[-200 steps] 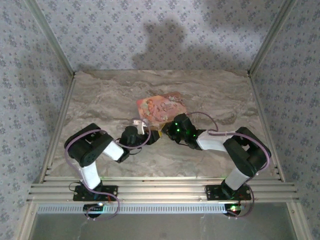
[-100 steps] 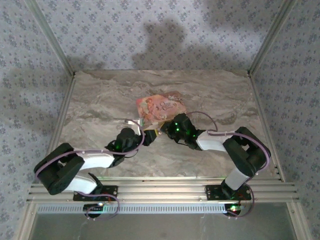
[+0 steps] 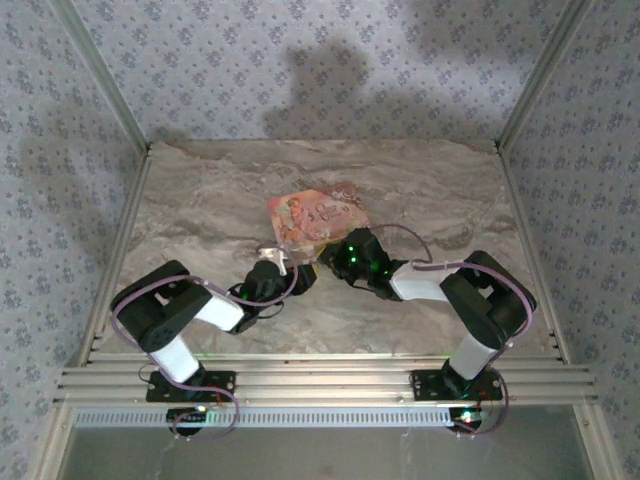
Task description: Unlock the padlock with the key
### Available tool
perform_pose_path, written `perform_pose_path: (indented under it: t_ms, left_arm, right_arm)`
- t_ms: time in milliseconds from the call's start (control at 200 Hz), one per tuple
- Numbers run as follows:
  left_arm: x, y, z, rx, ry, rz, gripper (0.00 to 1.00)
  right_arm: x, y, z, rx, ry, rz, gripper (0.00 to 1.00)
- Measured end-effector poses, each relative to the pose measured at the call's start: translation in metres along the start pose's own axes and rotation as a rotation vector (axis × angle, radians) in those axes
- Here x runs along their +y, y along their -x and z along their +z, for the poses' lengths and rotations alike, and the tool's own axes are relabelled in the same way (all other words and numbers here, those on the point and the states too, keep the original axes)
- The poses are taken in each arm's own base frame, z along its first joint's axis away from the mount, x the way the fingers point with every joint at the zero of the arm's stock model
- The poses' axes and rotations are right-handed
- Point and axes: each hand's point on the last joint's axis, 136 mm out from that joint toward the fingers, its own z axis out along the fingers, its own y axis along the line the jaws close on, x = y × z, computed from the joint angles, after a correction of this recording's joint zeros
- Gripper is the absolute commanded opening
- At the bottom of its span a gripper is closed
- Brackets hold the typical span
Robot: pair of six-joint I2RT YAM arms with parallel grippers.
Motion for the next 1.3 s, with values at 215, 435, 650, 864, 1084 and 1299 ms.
perform_pose_path:
  t_ms: [215,435,650,864,1084,1299]
  left_arm:
    - [-0.008,0.005,0.012,-0.016,-0.064,-0.036,0.31]
    - [-0.015,0.002,0.02,-0.006,-0.119,-0.064,0.08]
    - [-0.015,0.002,0.02,-0.002,-0.123,-0.05,0.0]
    - [-0.02,0.002,0.02,-0.006,-0.149,0.03,0.0]
    - [-0.026,-0.003,0.021,-0.007,-0.152,0.264,0.0]
    - [-0.031,-0.01,0.023,-0.001,-0.037,0.627,0.0]
  right_arm:
    - [-0.004,-0.002,0.0,0.007,-0.003,0.002,0.0]
    - [-0.009,0.003,-0.001,-0.003,-0.014,0.02,0.0]
    - [-0.01,0.006,-0.003,-0.003,-0.012,0.035,0.0]
    - [-0.006,0.008,-0.008,0.006,0.0,0.048,0.0]
    - [-0.01,0.006,-0.013,0.034,-0.044,0.064,0.0]
    - [-0.015,0.005,-0.015,0.058,-0.101,0.074,0.0]
